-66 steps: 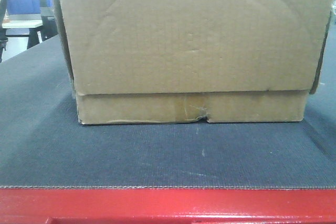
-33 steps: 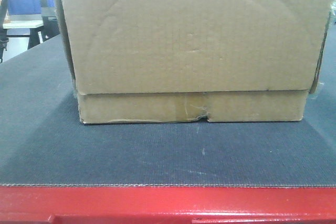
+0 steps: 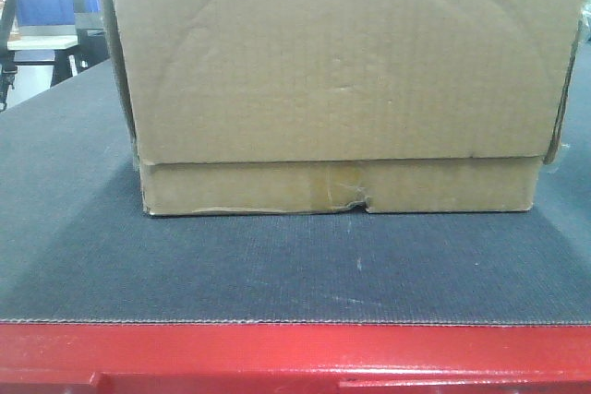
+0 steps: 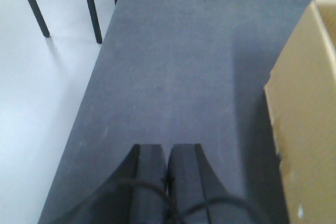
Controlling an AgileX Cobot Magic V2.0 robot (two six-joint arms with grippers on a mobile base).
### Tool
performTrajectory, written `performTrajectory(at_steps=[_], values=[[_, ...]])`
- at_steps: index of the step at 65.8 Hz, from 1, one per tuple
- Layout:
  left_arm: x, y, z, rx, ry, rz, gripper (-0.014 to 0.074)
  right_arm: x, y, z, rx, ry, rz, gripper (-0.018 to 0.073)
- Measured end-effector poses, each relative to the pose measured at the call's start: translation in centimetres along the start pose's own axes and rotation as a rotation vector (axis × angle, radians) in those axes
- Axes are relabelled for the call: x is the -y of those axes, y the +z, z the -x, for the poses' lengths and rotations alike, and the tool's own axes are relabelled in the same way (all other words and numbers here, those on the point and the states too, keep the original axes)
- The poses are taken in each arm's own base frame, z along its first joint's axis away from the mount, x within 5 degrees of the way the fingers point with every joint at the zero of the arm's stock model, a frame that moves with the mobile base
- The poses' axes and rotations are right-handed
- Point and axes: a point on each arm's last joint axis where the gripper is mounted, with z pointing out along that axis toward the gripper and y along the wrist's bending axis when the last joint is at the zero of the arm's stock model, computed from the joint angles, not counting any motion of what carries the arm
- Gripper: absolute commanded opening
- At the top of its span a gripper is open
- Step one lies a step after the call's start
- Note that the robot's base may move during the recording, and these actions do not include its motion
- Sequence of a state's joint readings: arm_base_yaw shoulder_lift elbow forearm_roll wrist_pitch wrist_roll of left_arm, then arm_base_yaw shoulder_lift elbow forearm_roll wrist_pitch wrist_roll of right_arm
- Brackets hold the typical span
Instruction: Grab carton from right shelf to conveyor
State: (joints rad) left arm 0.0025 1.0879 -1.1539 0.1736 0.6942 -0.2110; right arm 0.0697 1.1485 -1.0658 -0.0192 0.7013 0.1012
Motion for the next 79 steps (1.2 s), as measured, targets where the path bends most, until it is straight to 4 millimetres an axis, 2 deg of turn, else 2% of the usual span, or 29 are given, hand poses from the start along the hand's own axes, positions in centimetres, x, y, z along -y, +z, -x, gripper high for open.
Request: performTrajectory(at_steps=[9, 19, 25, 33, 47, 56, 79], values=[[-0.4, -0.8, -5.0, 0.042, 0.010, -0.020, 0.0004, 0.3, -0.7, -4.0, 0.029, -0.001, 0.004, -0.0070], [-0.8, -2.3, -10.4, 0.103, 0.015, -0.043, 0.0004, 0.7, -2.4, -8.3, 0.127, -0.022, 0.013, -0.0070], [-1.0, -3.3, -13.1, 0.165, 0.015, -0.056, 0.0004, 0.9, -3.5, -10.4, 0.213, -0.028, 0.020, -0.0070], [-1.3, -5.0, -15.4, 0.270, 0.009, -0.070, 0.0004, 1.2, -5.3, -13.3, 0.337, -0.031, 0.029, -0.0070], [-1.6, -8.5, -16.4, 0.480, -0.004, -0.088, 0.0004, 1.4, -9.4, -15.9, 0.584, -0.035, 0.044, -0.0070], [-1.7, -9.5, -16.5, 0.544, -0.008, -0.094, 0.0004, 1.5, -11.4, -16.6, 0.712, -0.036, 0.052, -0.0070], [-1.8, -9.6, -16.6, 0.549, -0.008, -0.094, 0.0004, 1.6, -12.0, -16.9, 0.755, -0.035, 0.055, -0.0070]])
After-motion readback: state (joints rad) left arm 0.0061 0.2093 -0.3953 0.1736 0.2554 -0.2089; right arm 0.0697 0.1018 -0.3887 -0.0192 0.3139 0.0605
